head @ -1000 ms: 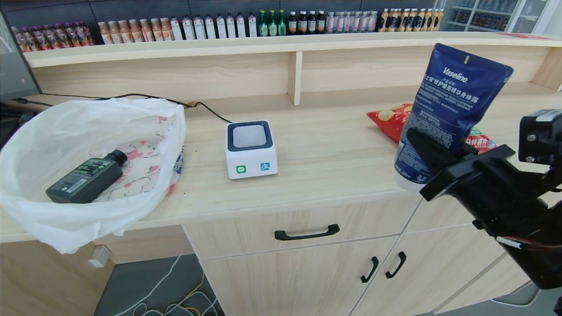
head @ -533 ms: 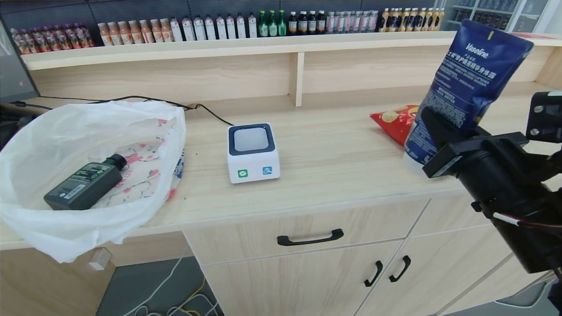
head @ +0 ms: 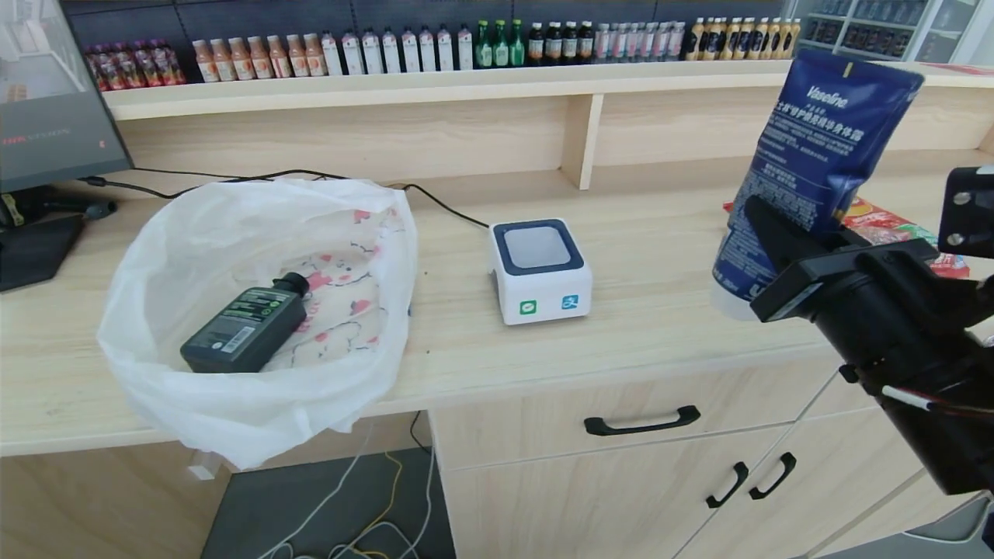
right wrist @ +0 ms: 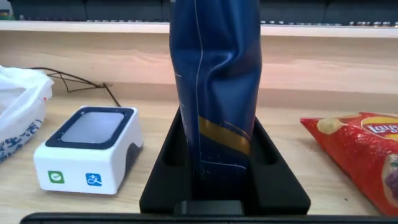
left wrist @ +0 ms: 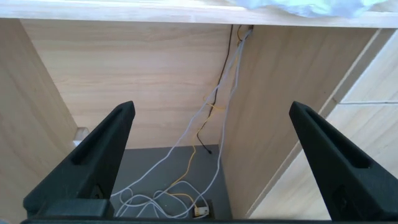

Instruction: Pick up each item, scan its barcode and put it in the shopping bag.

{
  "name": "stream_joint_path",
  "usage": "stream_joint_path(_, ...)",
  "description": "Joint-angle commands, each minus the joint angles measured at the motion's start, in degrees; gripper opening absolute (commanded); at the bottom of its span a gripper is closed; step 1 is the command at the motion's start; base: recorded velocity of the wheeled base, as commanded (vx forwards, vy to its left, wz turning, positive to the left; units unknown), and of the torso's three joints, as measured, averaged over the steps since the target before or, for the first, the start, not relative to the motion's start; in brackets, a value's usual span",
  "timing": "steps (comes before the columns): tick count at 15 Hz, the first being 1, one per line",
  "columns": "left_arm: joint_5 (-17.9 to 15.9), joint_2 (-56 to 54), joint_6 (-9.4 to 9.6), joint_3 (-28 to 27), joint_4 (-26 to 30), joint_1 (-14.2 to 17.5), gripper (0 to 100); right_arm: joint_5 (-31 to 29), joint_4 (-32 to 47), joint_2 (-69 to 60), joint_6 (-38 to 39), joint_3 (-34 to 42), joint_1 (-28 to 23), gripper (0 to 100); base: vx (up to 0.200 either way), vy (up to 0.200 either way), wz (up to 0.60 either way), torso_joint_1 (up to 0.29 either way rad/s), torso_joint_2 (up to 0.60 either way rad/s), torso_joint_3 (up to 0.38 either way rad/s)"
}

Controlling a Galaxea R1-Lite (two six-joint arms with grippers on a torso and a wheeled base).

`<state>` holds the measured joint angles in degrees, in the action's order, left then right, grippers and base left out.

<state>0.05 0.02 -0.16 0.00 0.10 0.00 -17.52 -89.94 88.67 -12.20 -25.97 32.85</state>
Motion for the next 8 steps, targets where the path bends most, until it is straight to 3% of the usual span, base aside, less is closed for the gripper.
stream_joint_path(1,0.04,-0.02,-0.02,0.0,-0.01,0.0,100,-2.08,-0.06,-1.22,-0.1,-1.98,-2.0,0,0.0,0.2,0.0,0.007,0.0,0.007)
stream_joint_path(4,0.04,-0.02,0.07,0.0,-0.01,0.0,100,-2.52,-0.06,-1.22,0.07,-0.84,-2.18,0,0.0,0.2,0.0,-0.001,0.0,0.005)
stream_joint_path(8,0.04,-0.02,0.07,0.0,-0.1,-0.09,100,-2.35,-0.06,-1.93,-2.3,-0.75,-2.36,0,0.0,0.0,0.0,0.0,0.0,0.0)
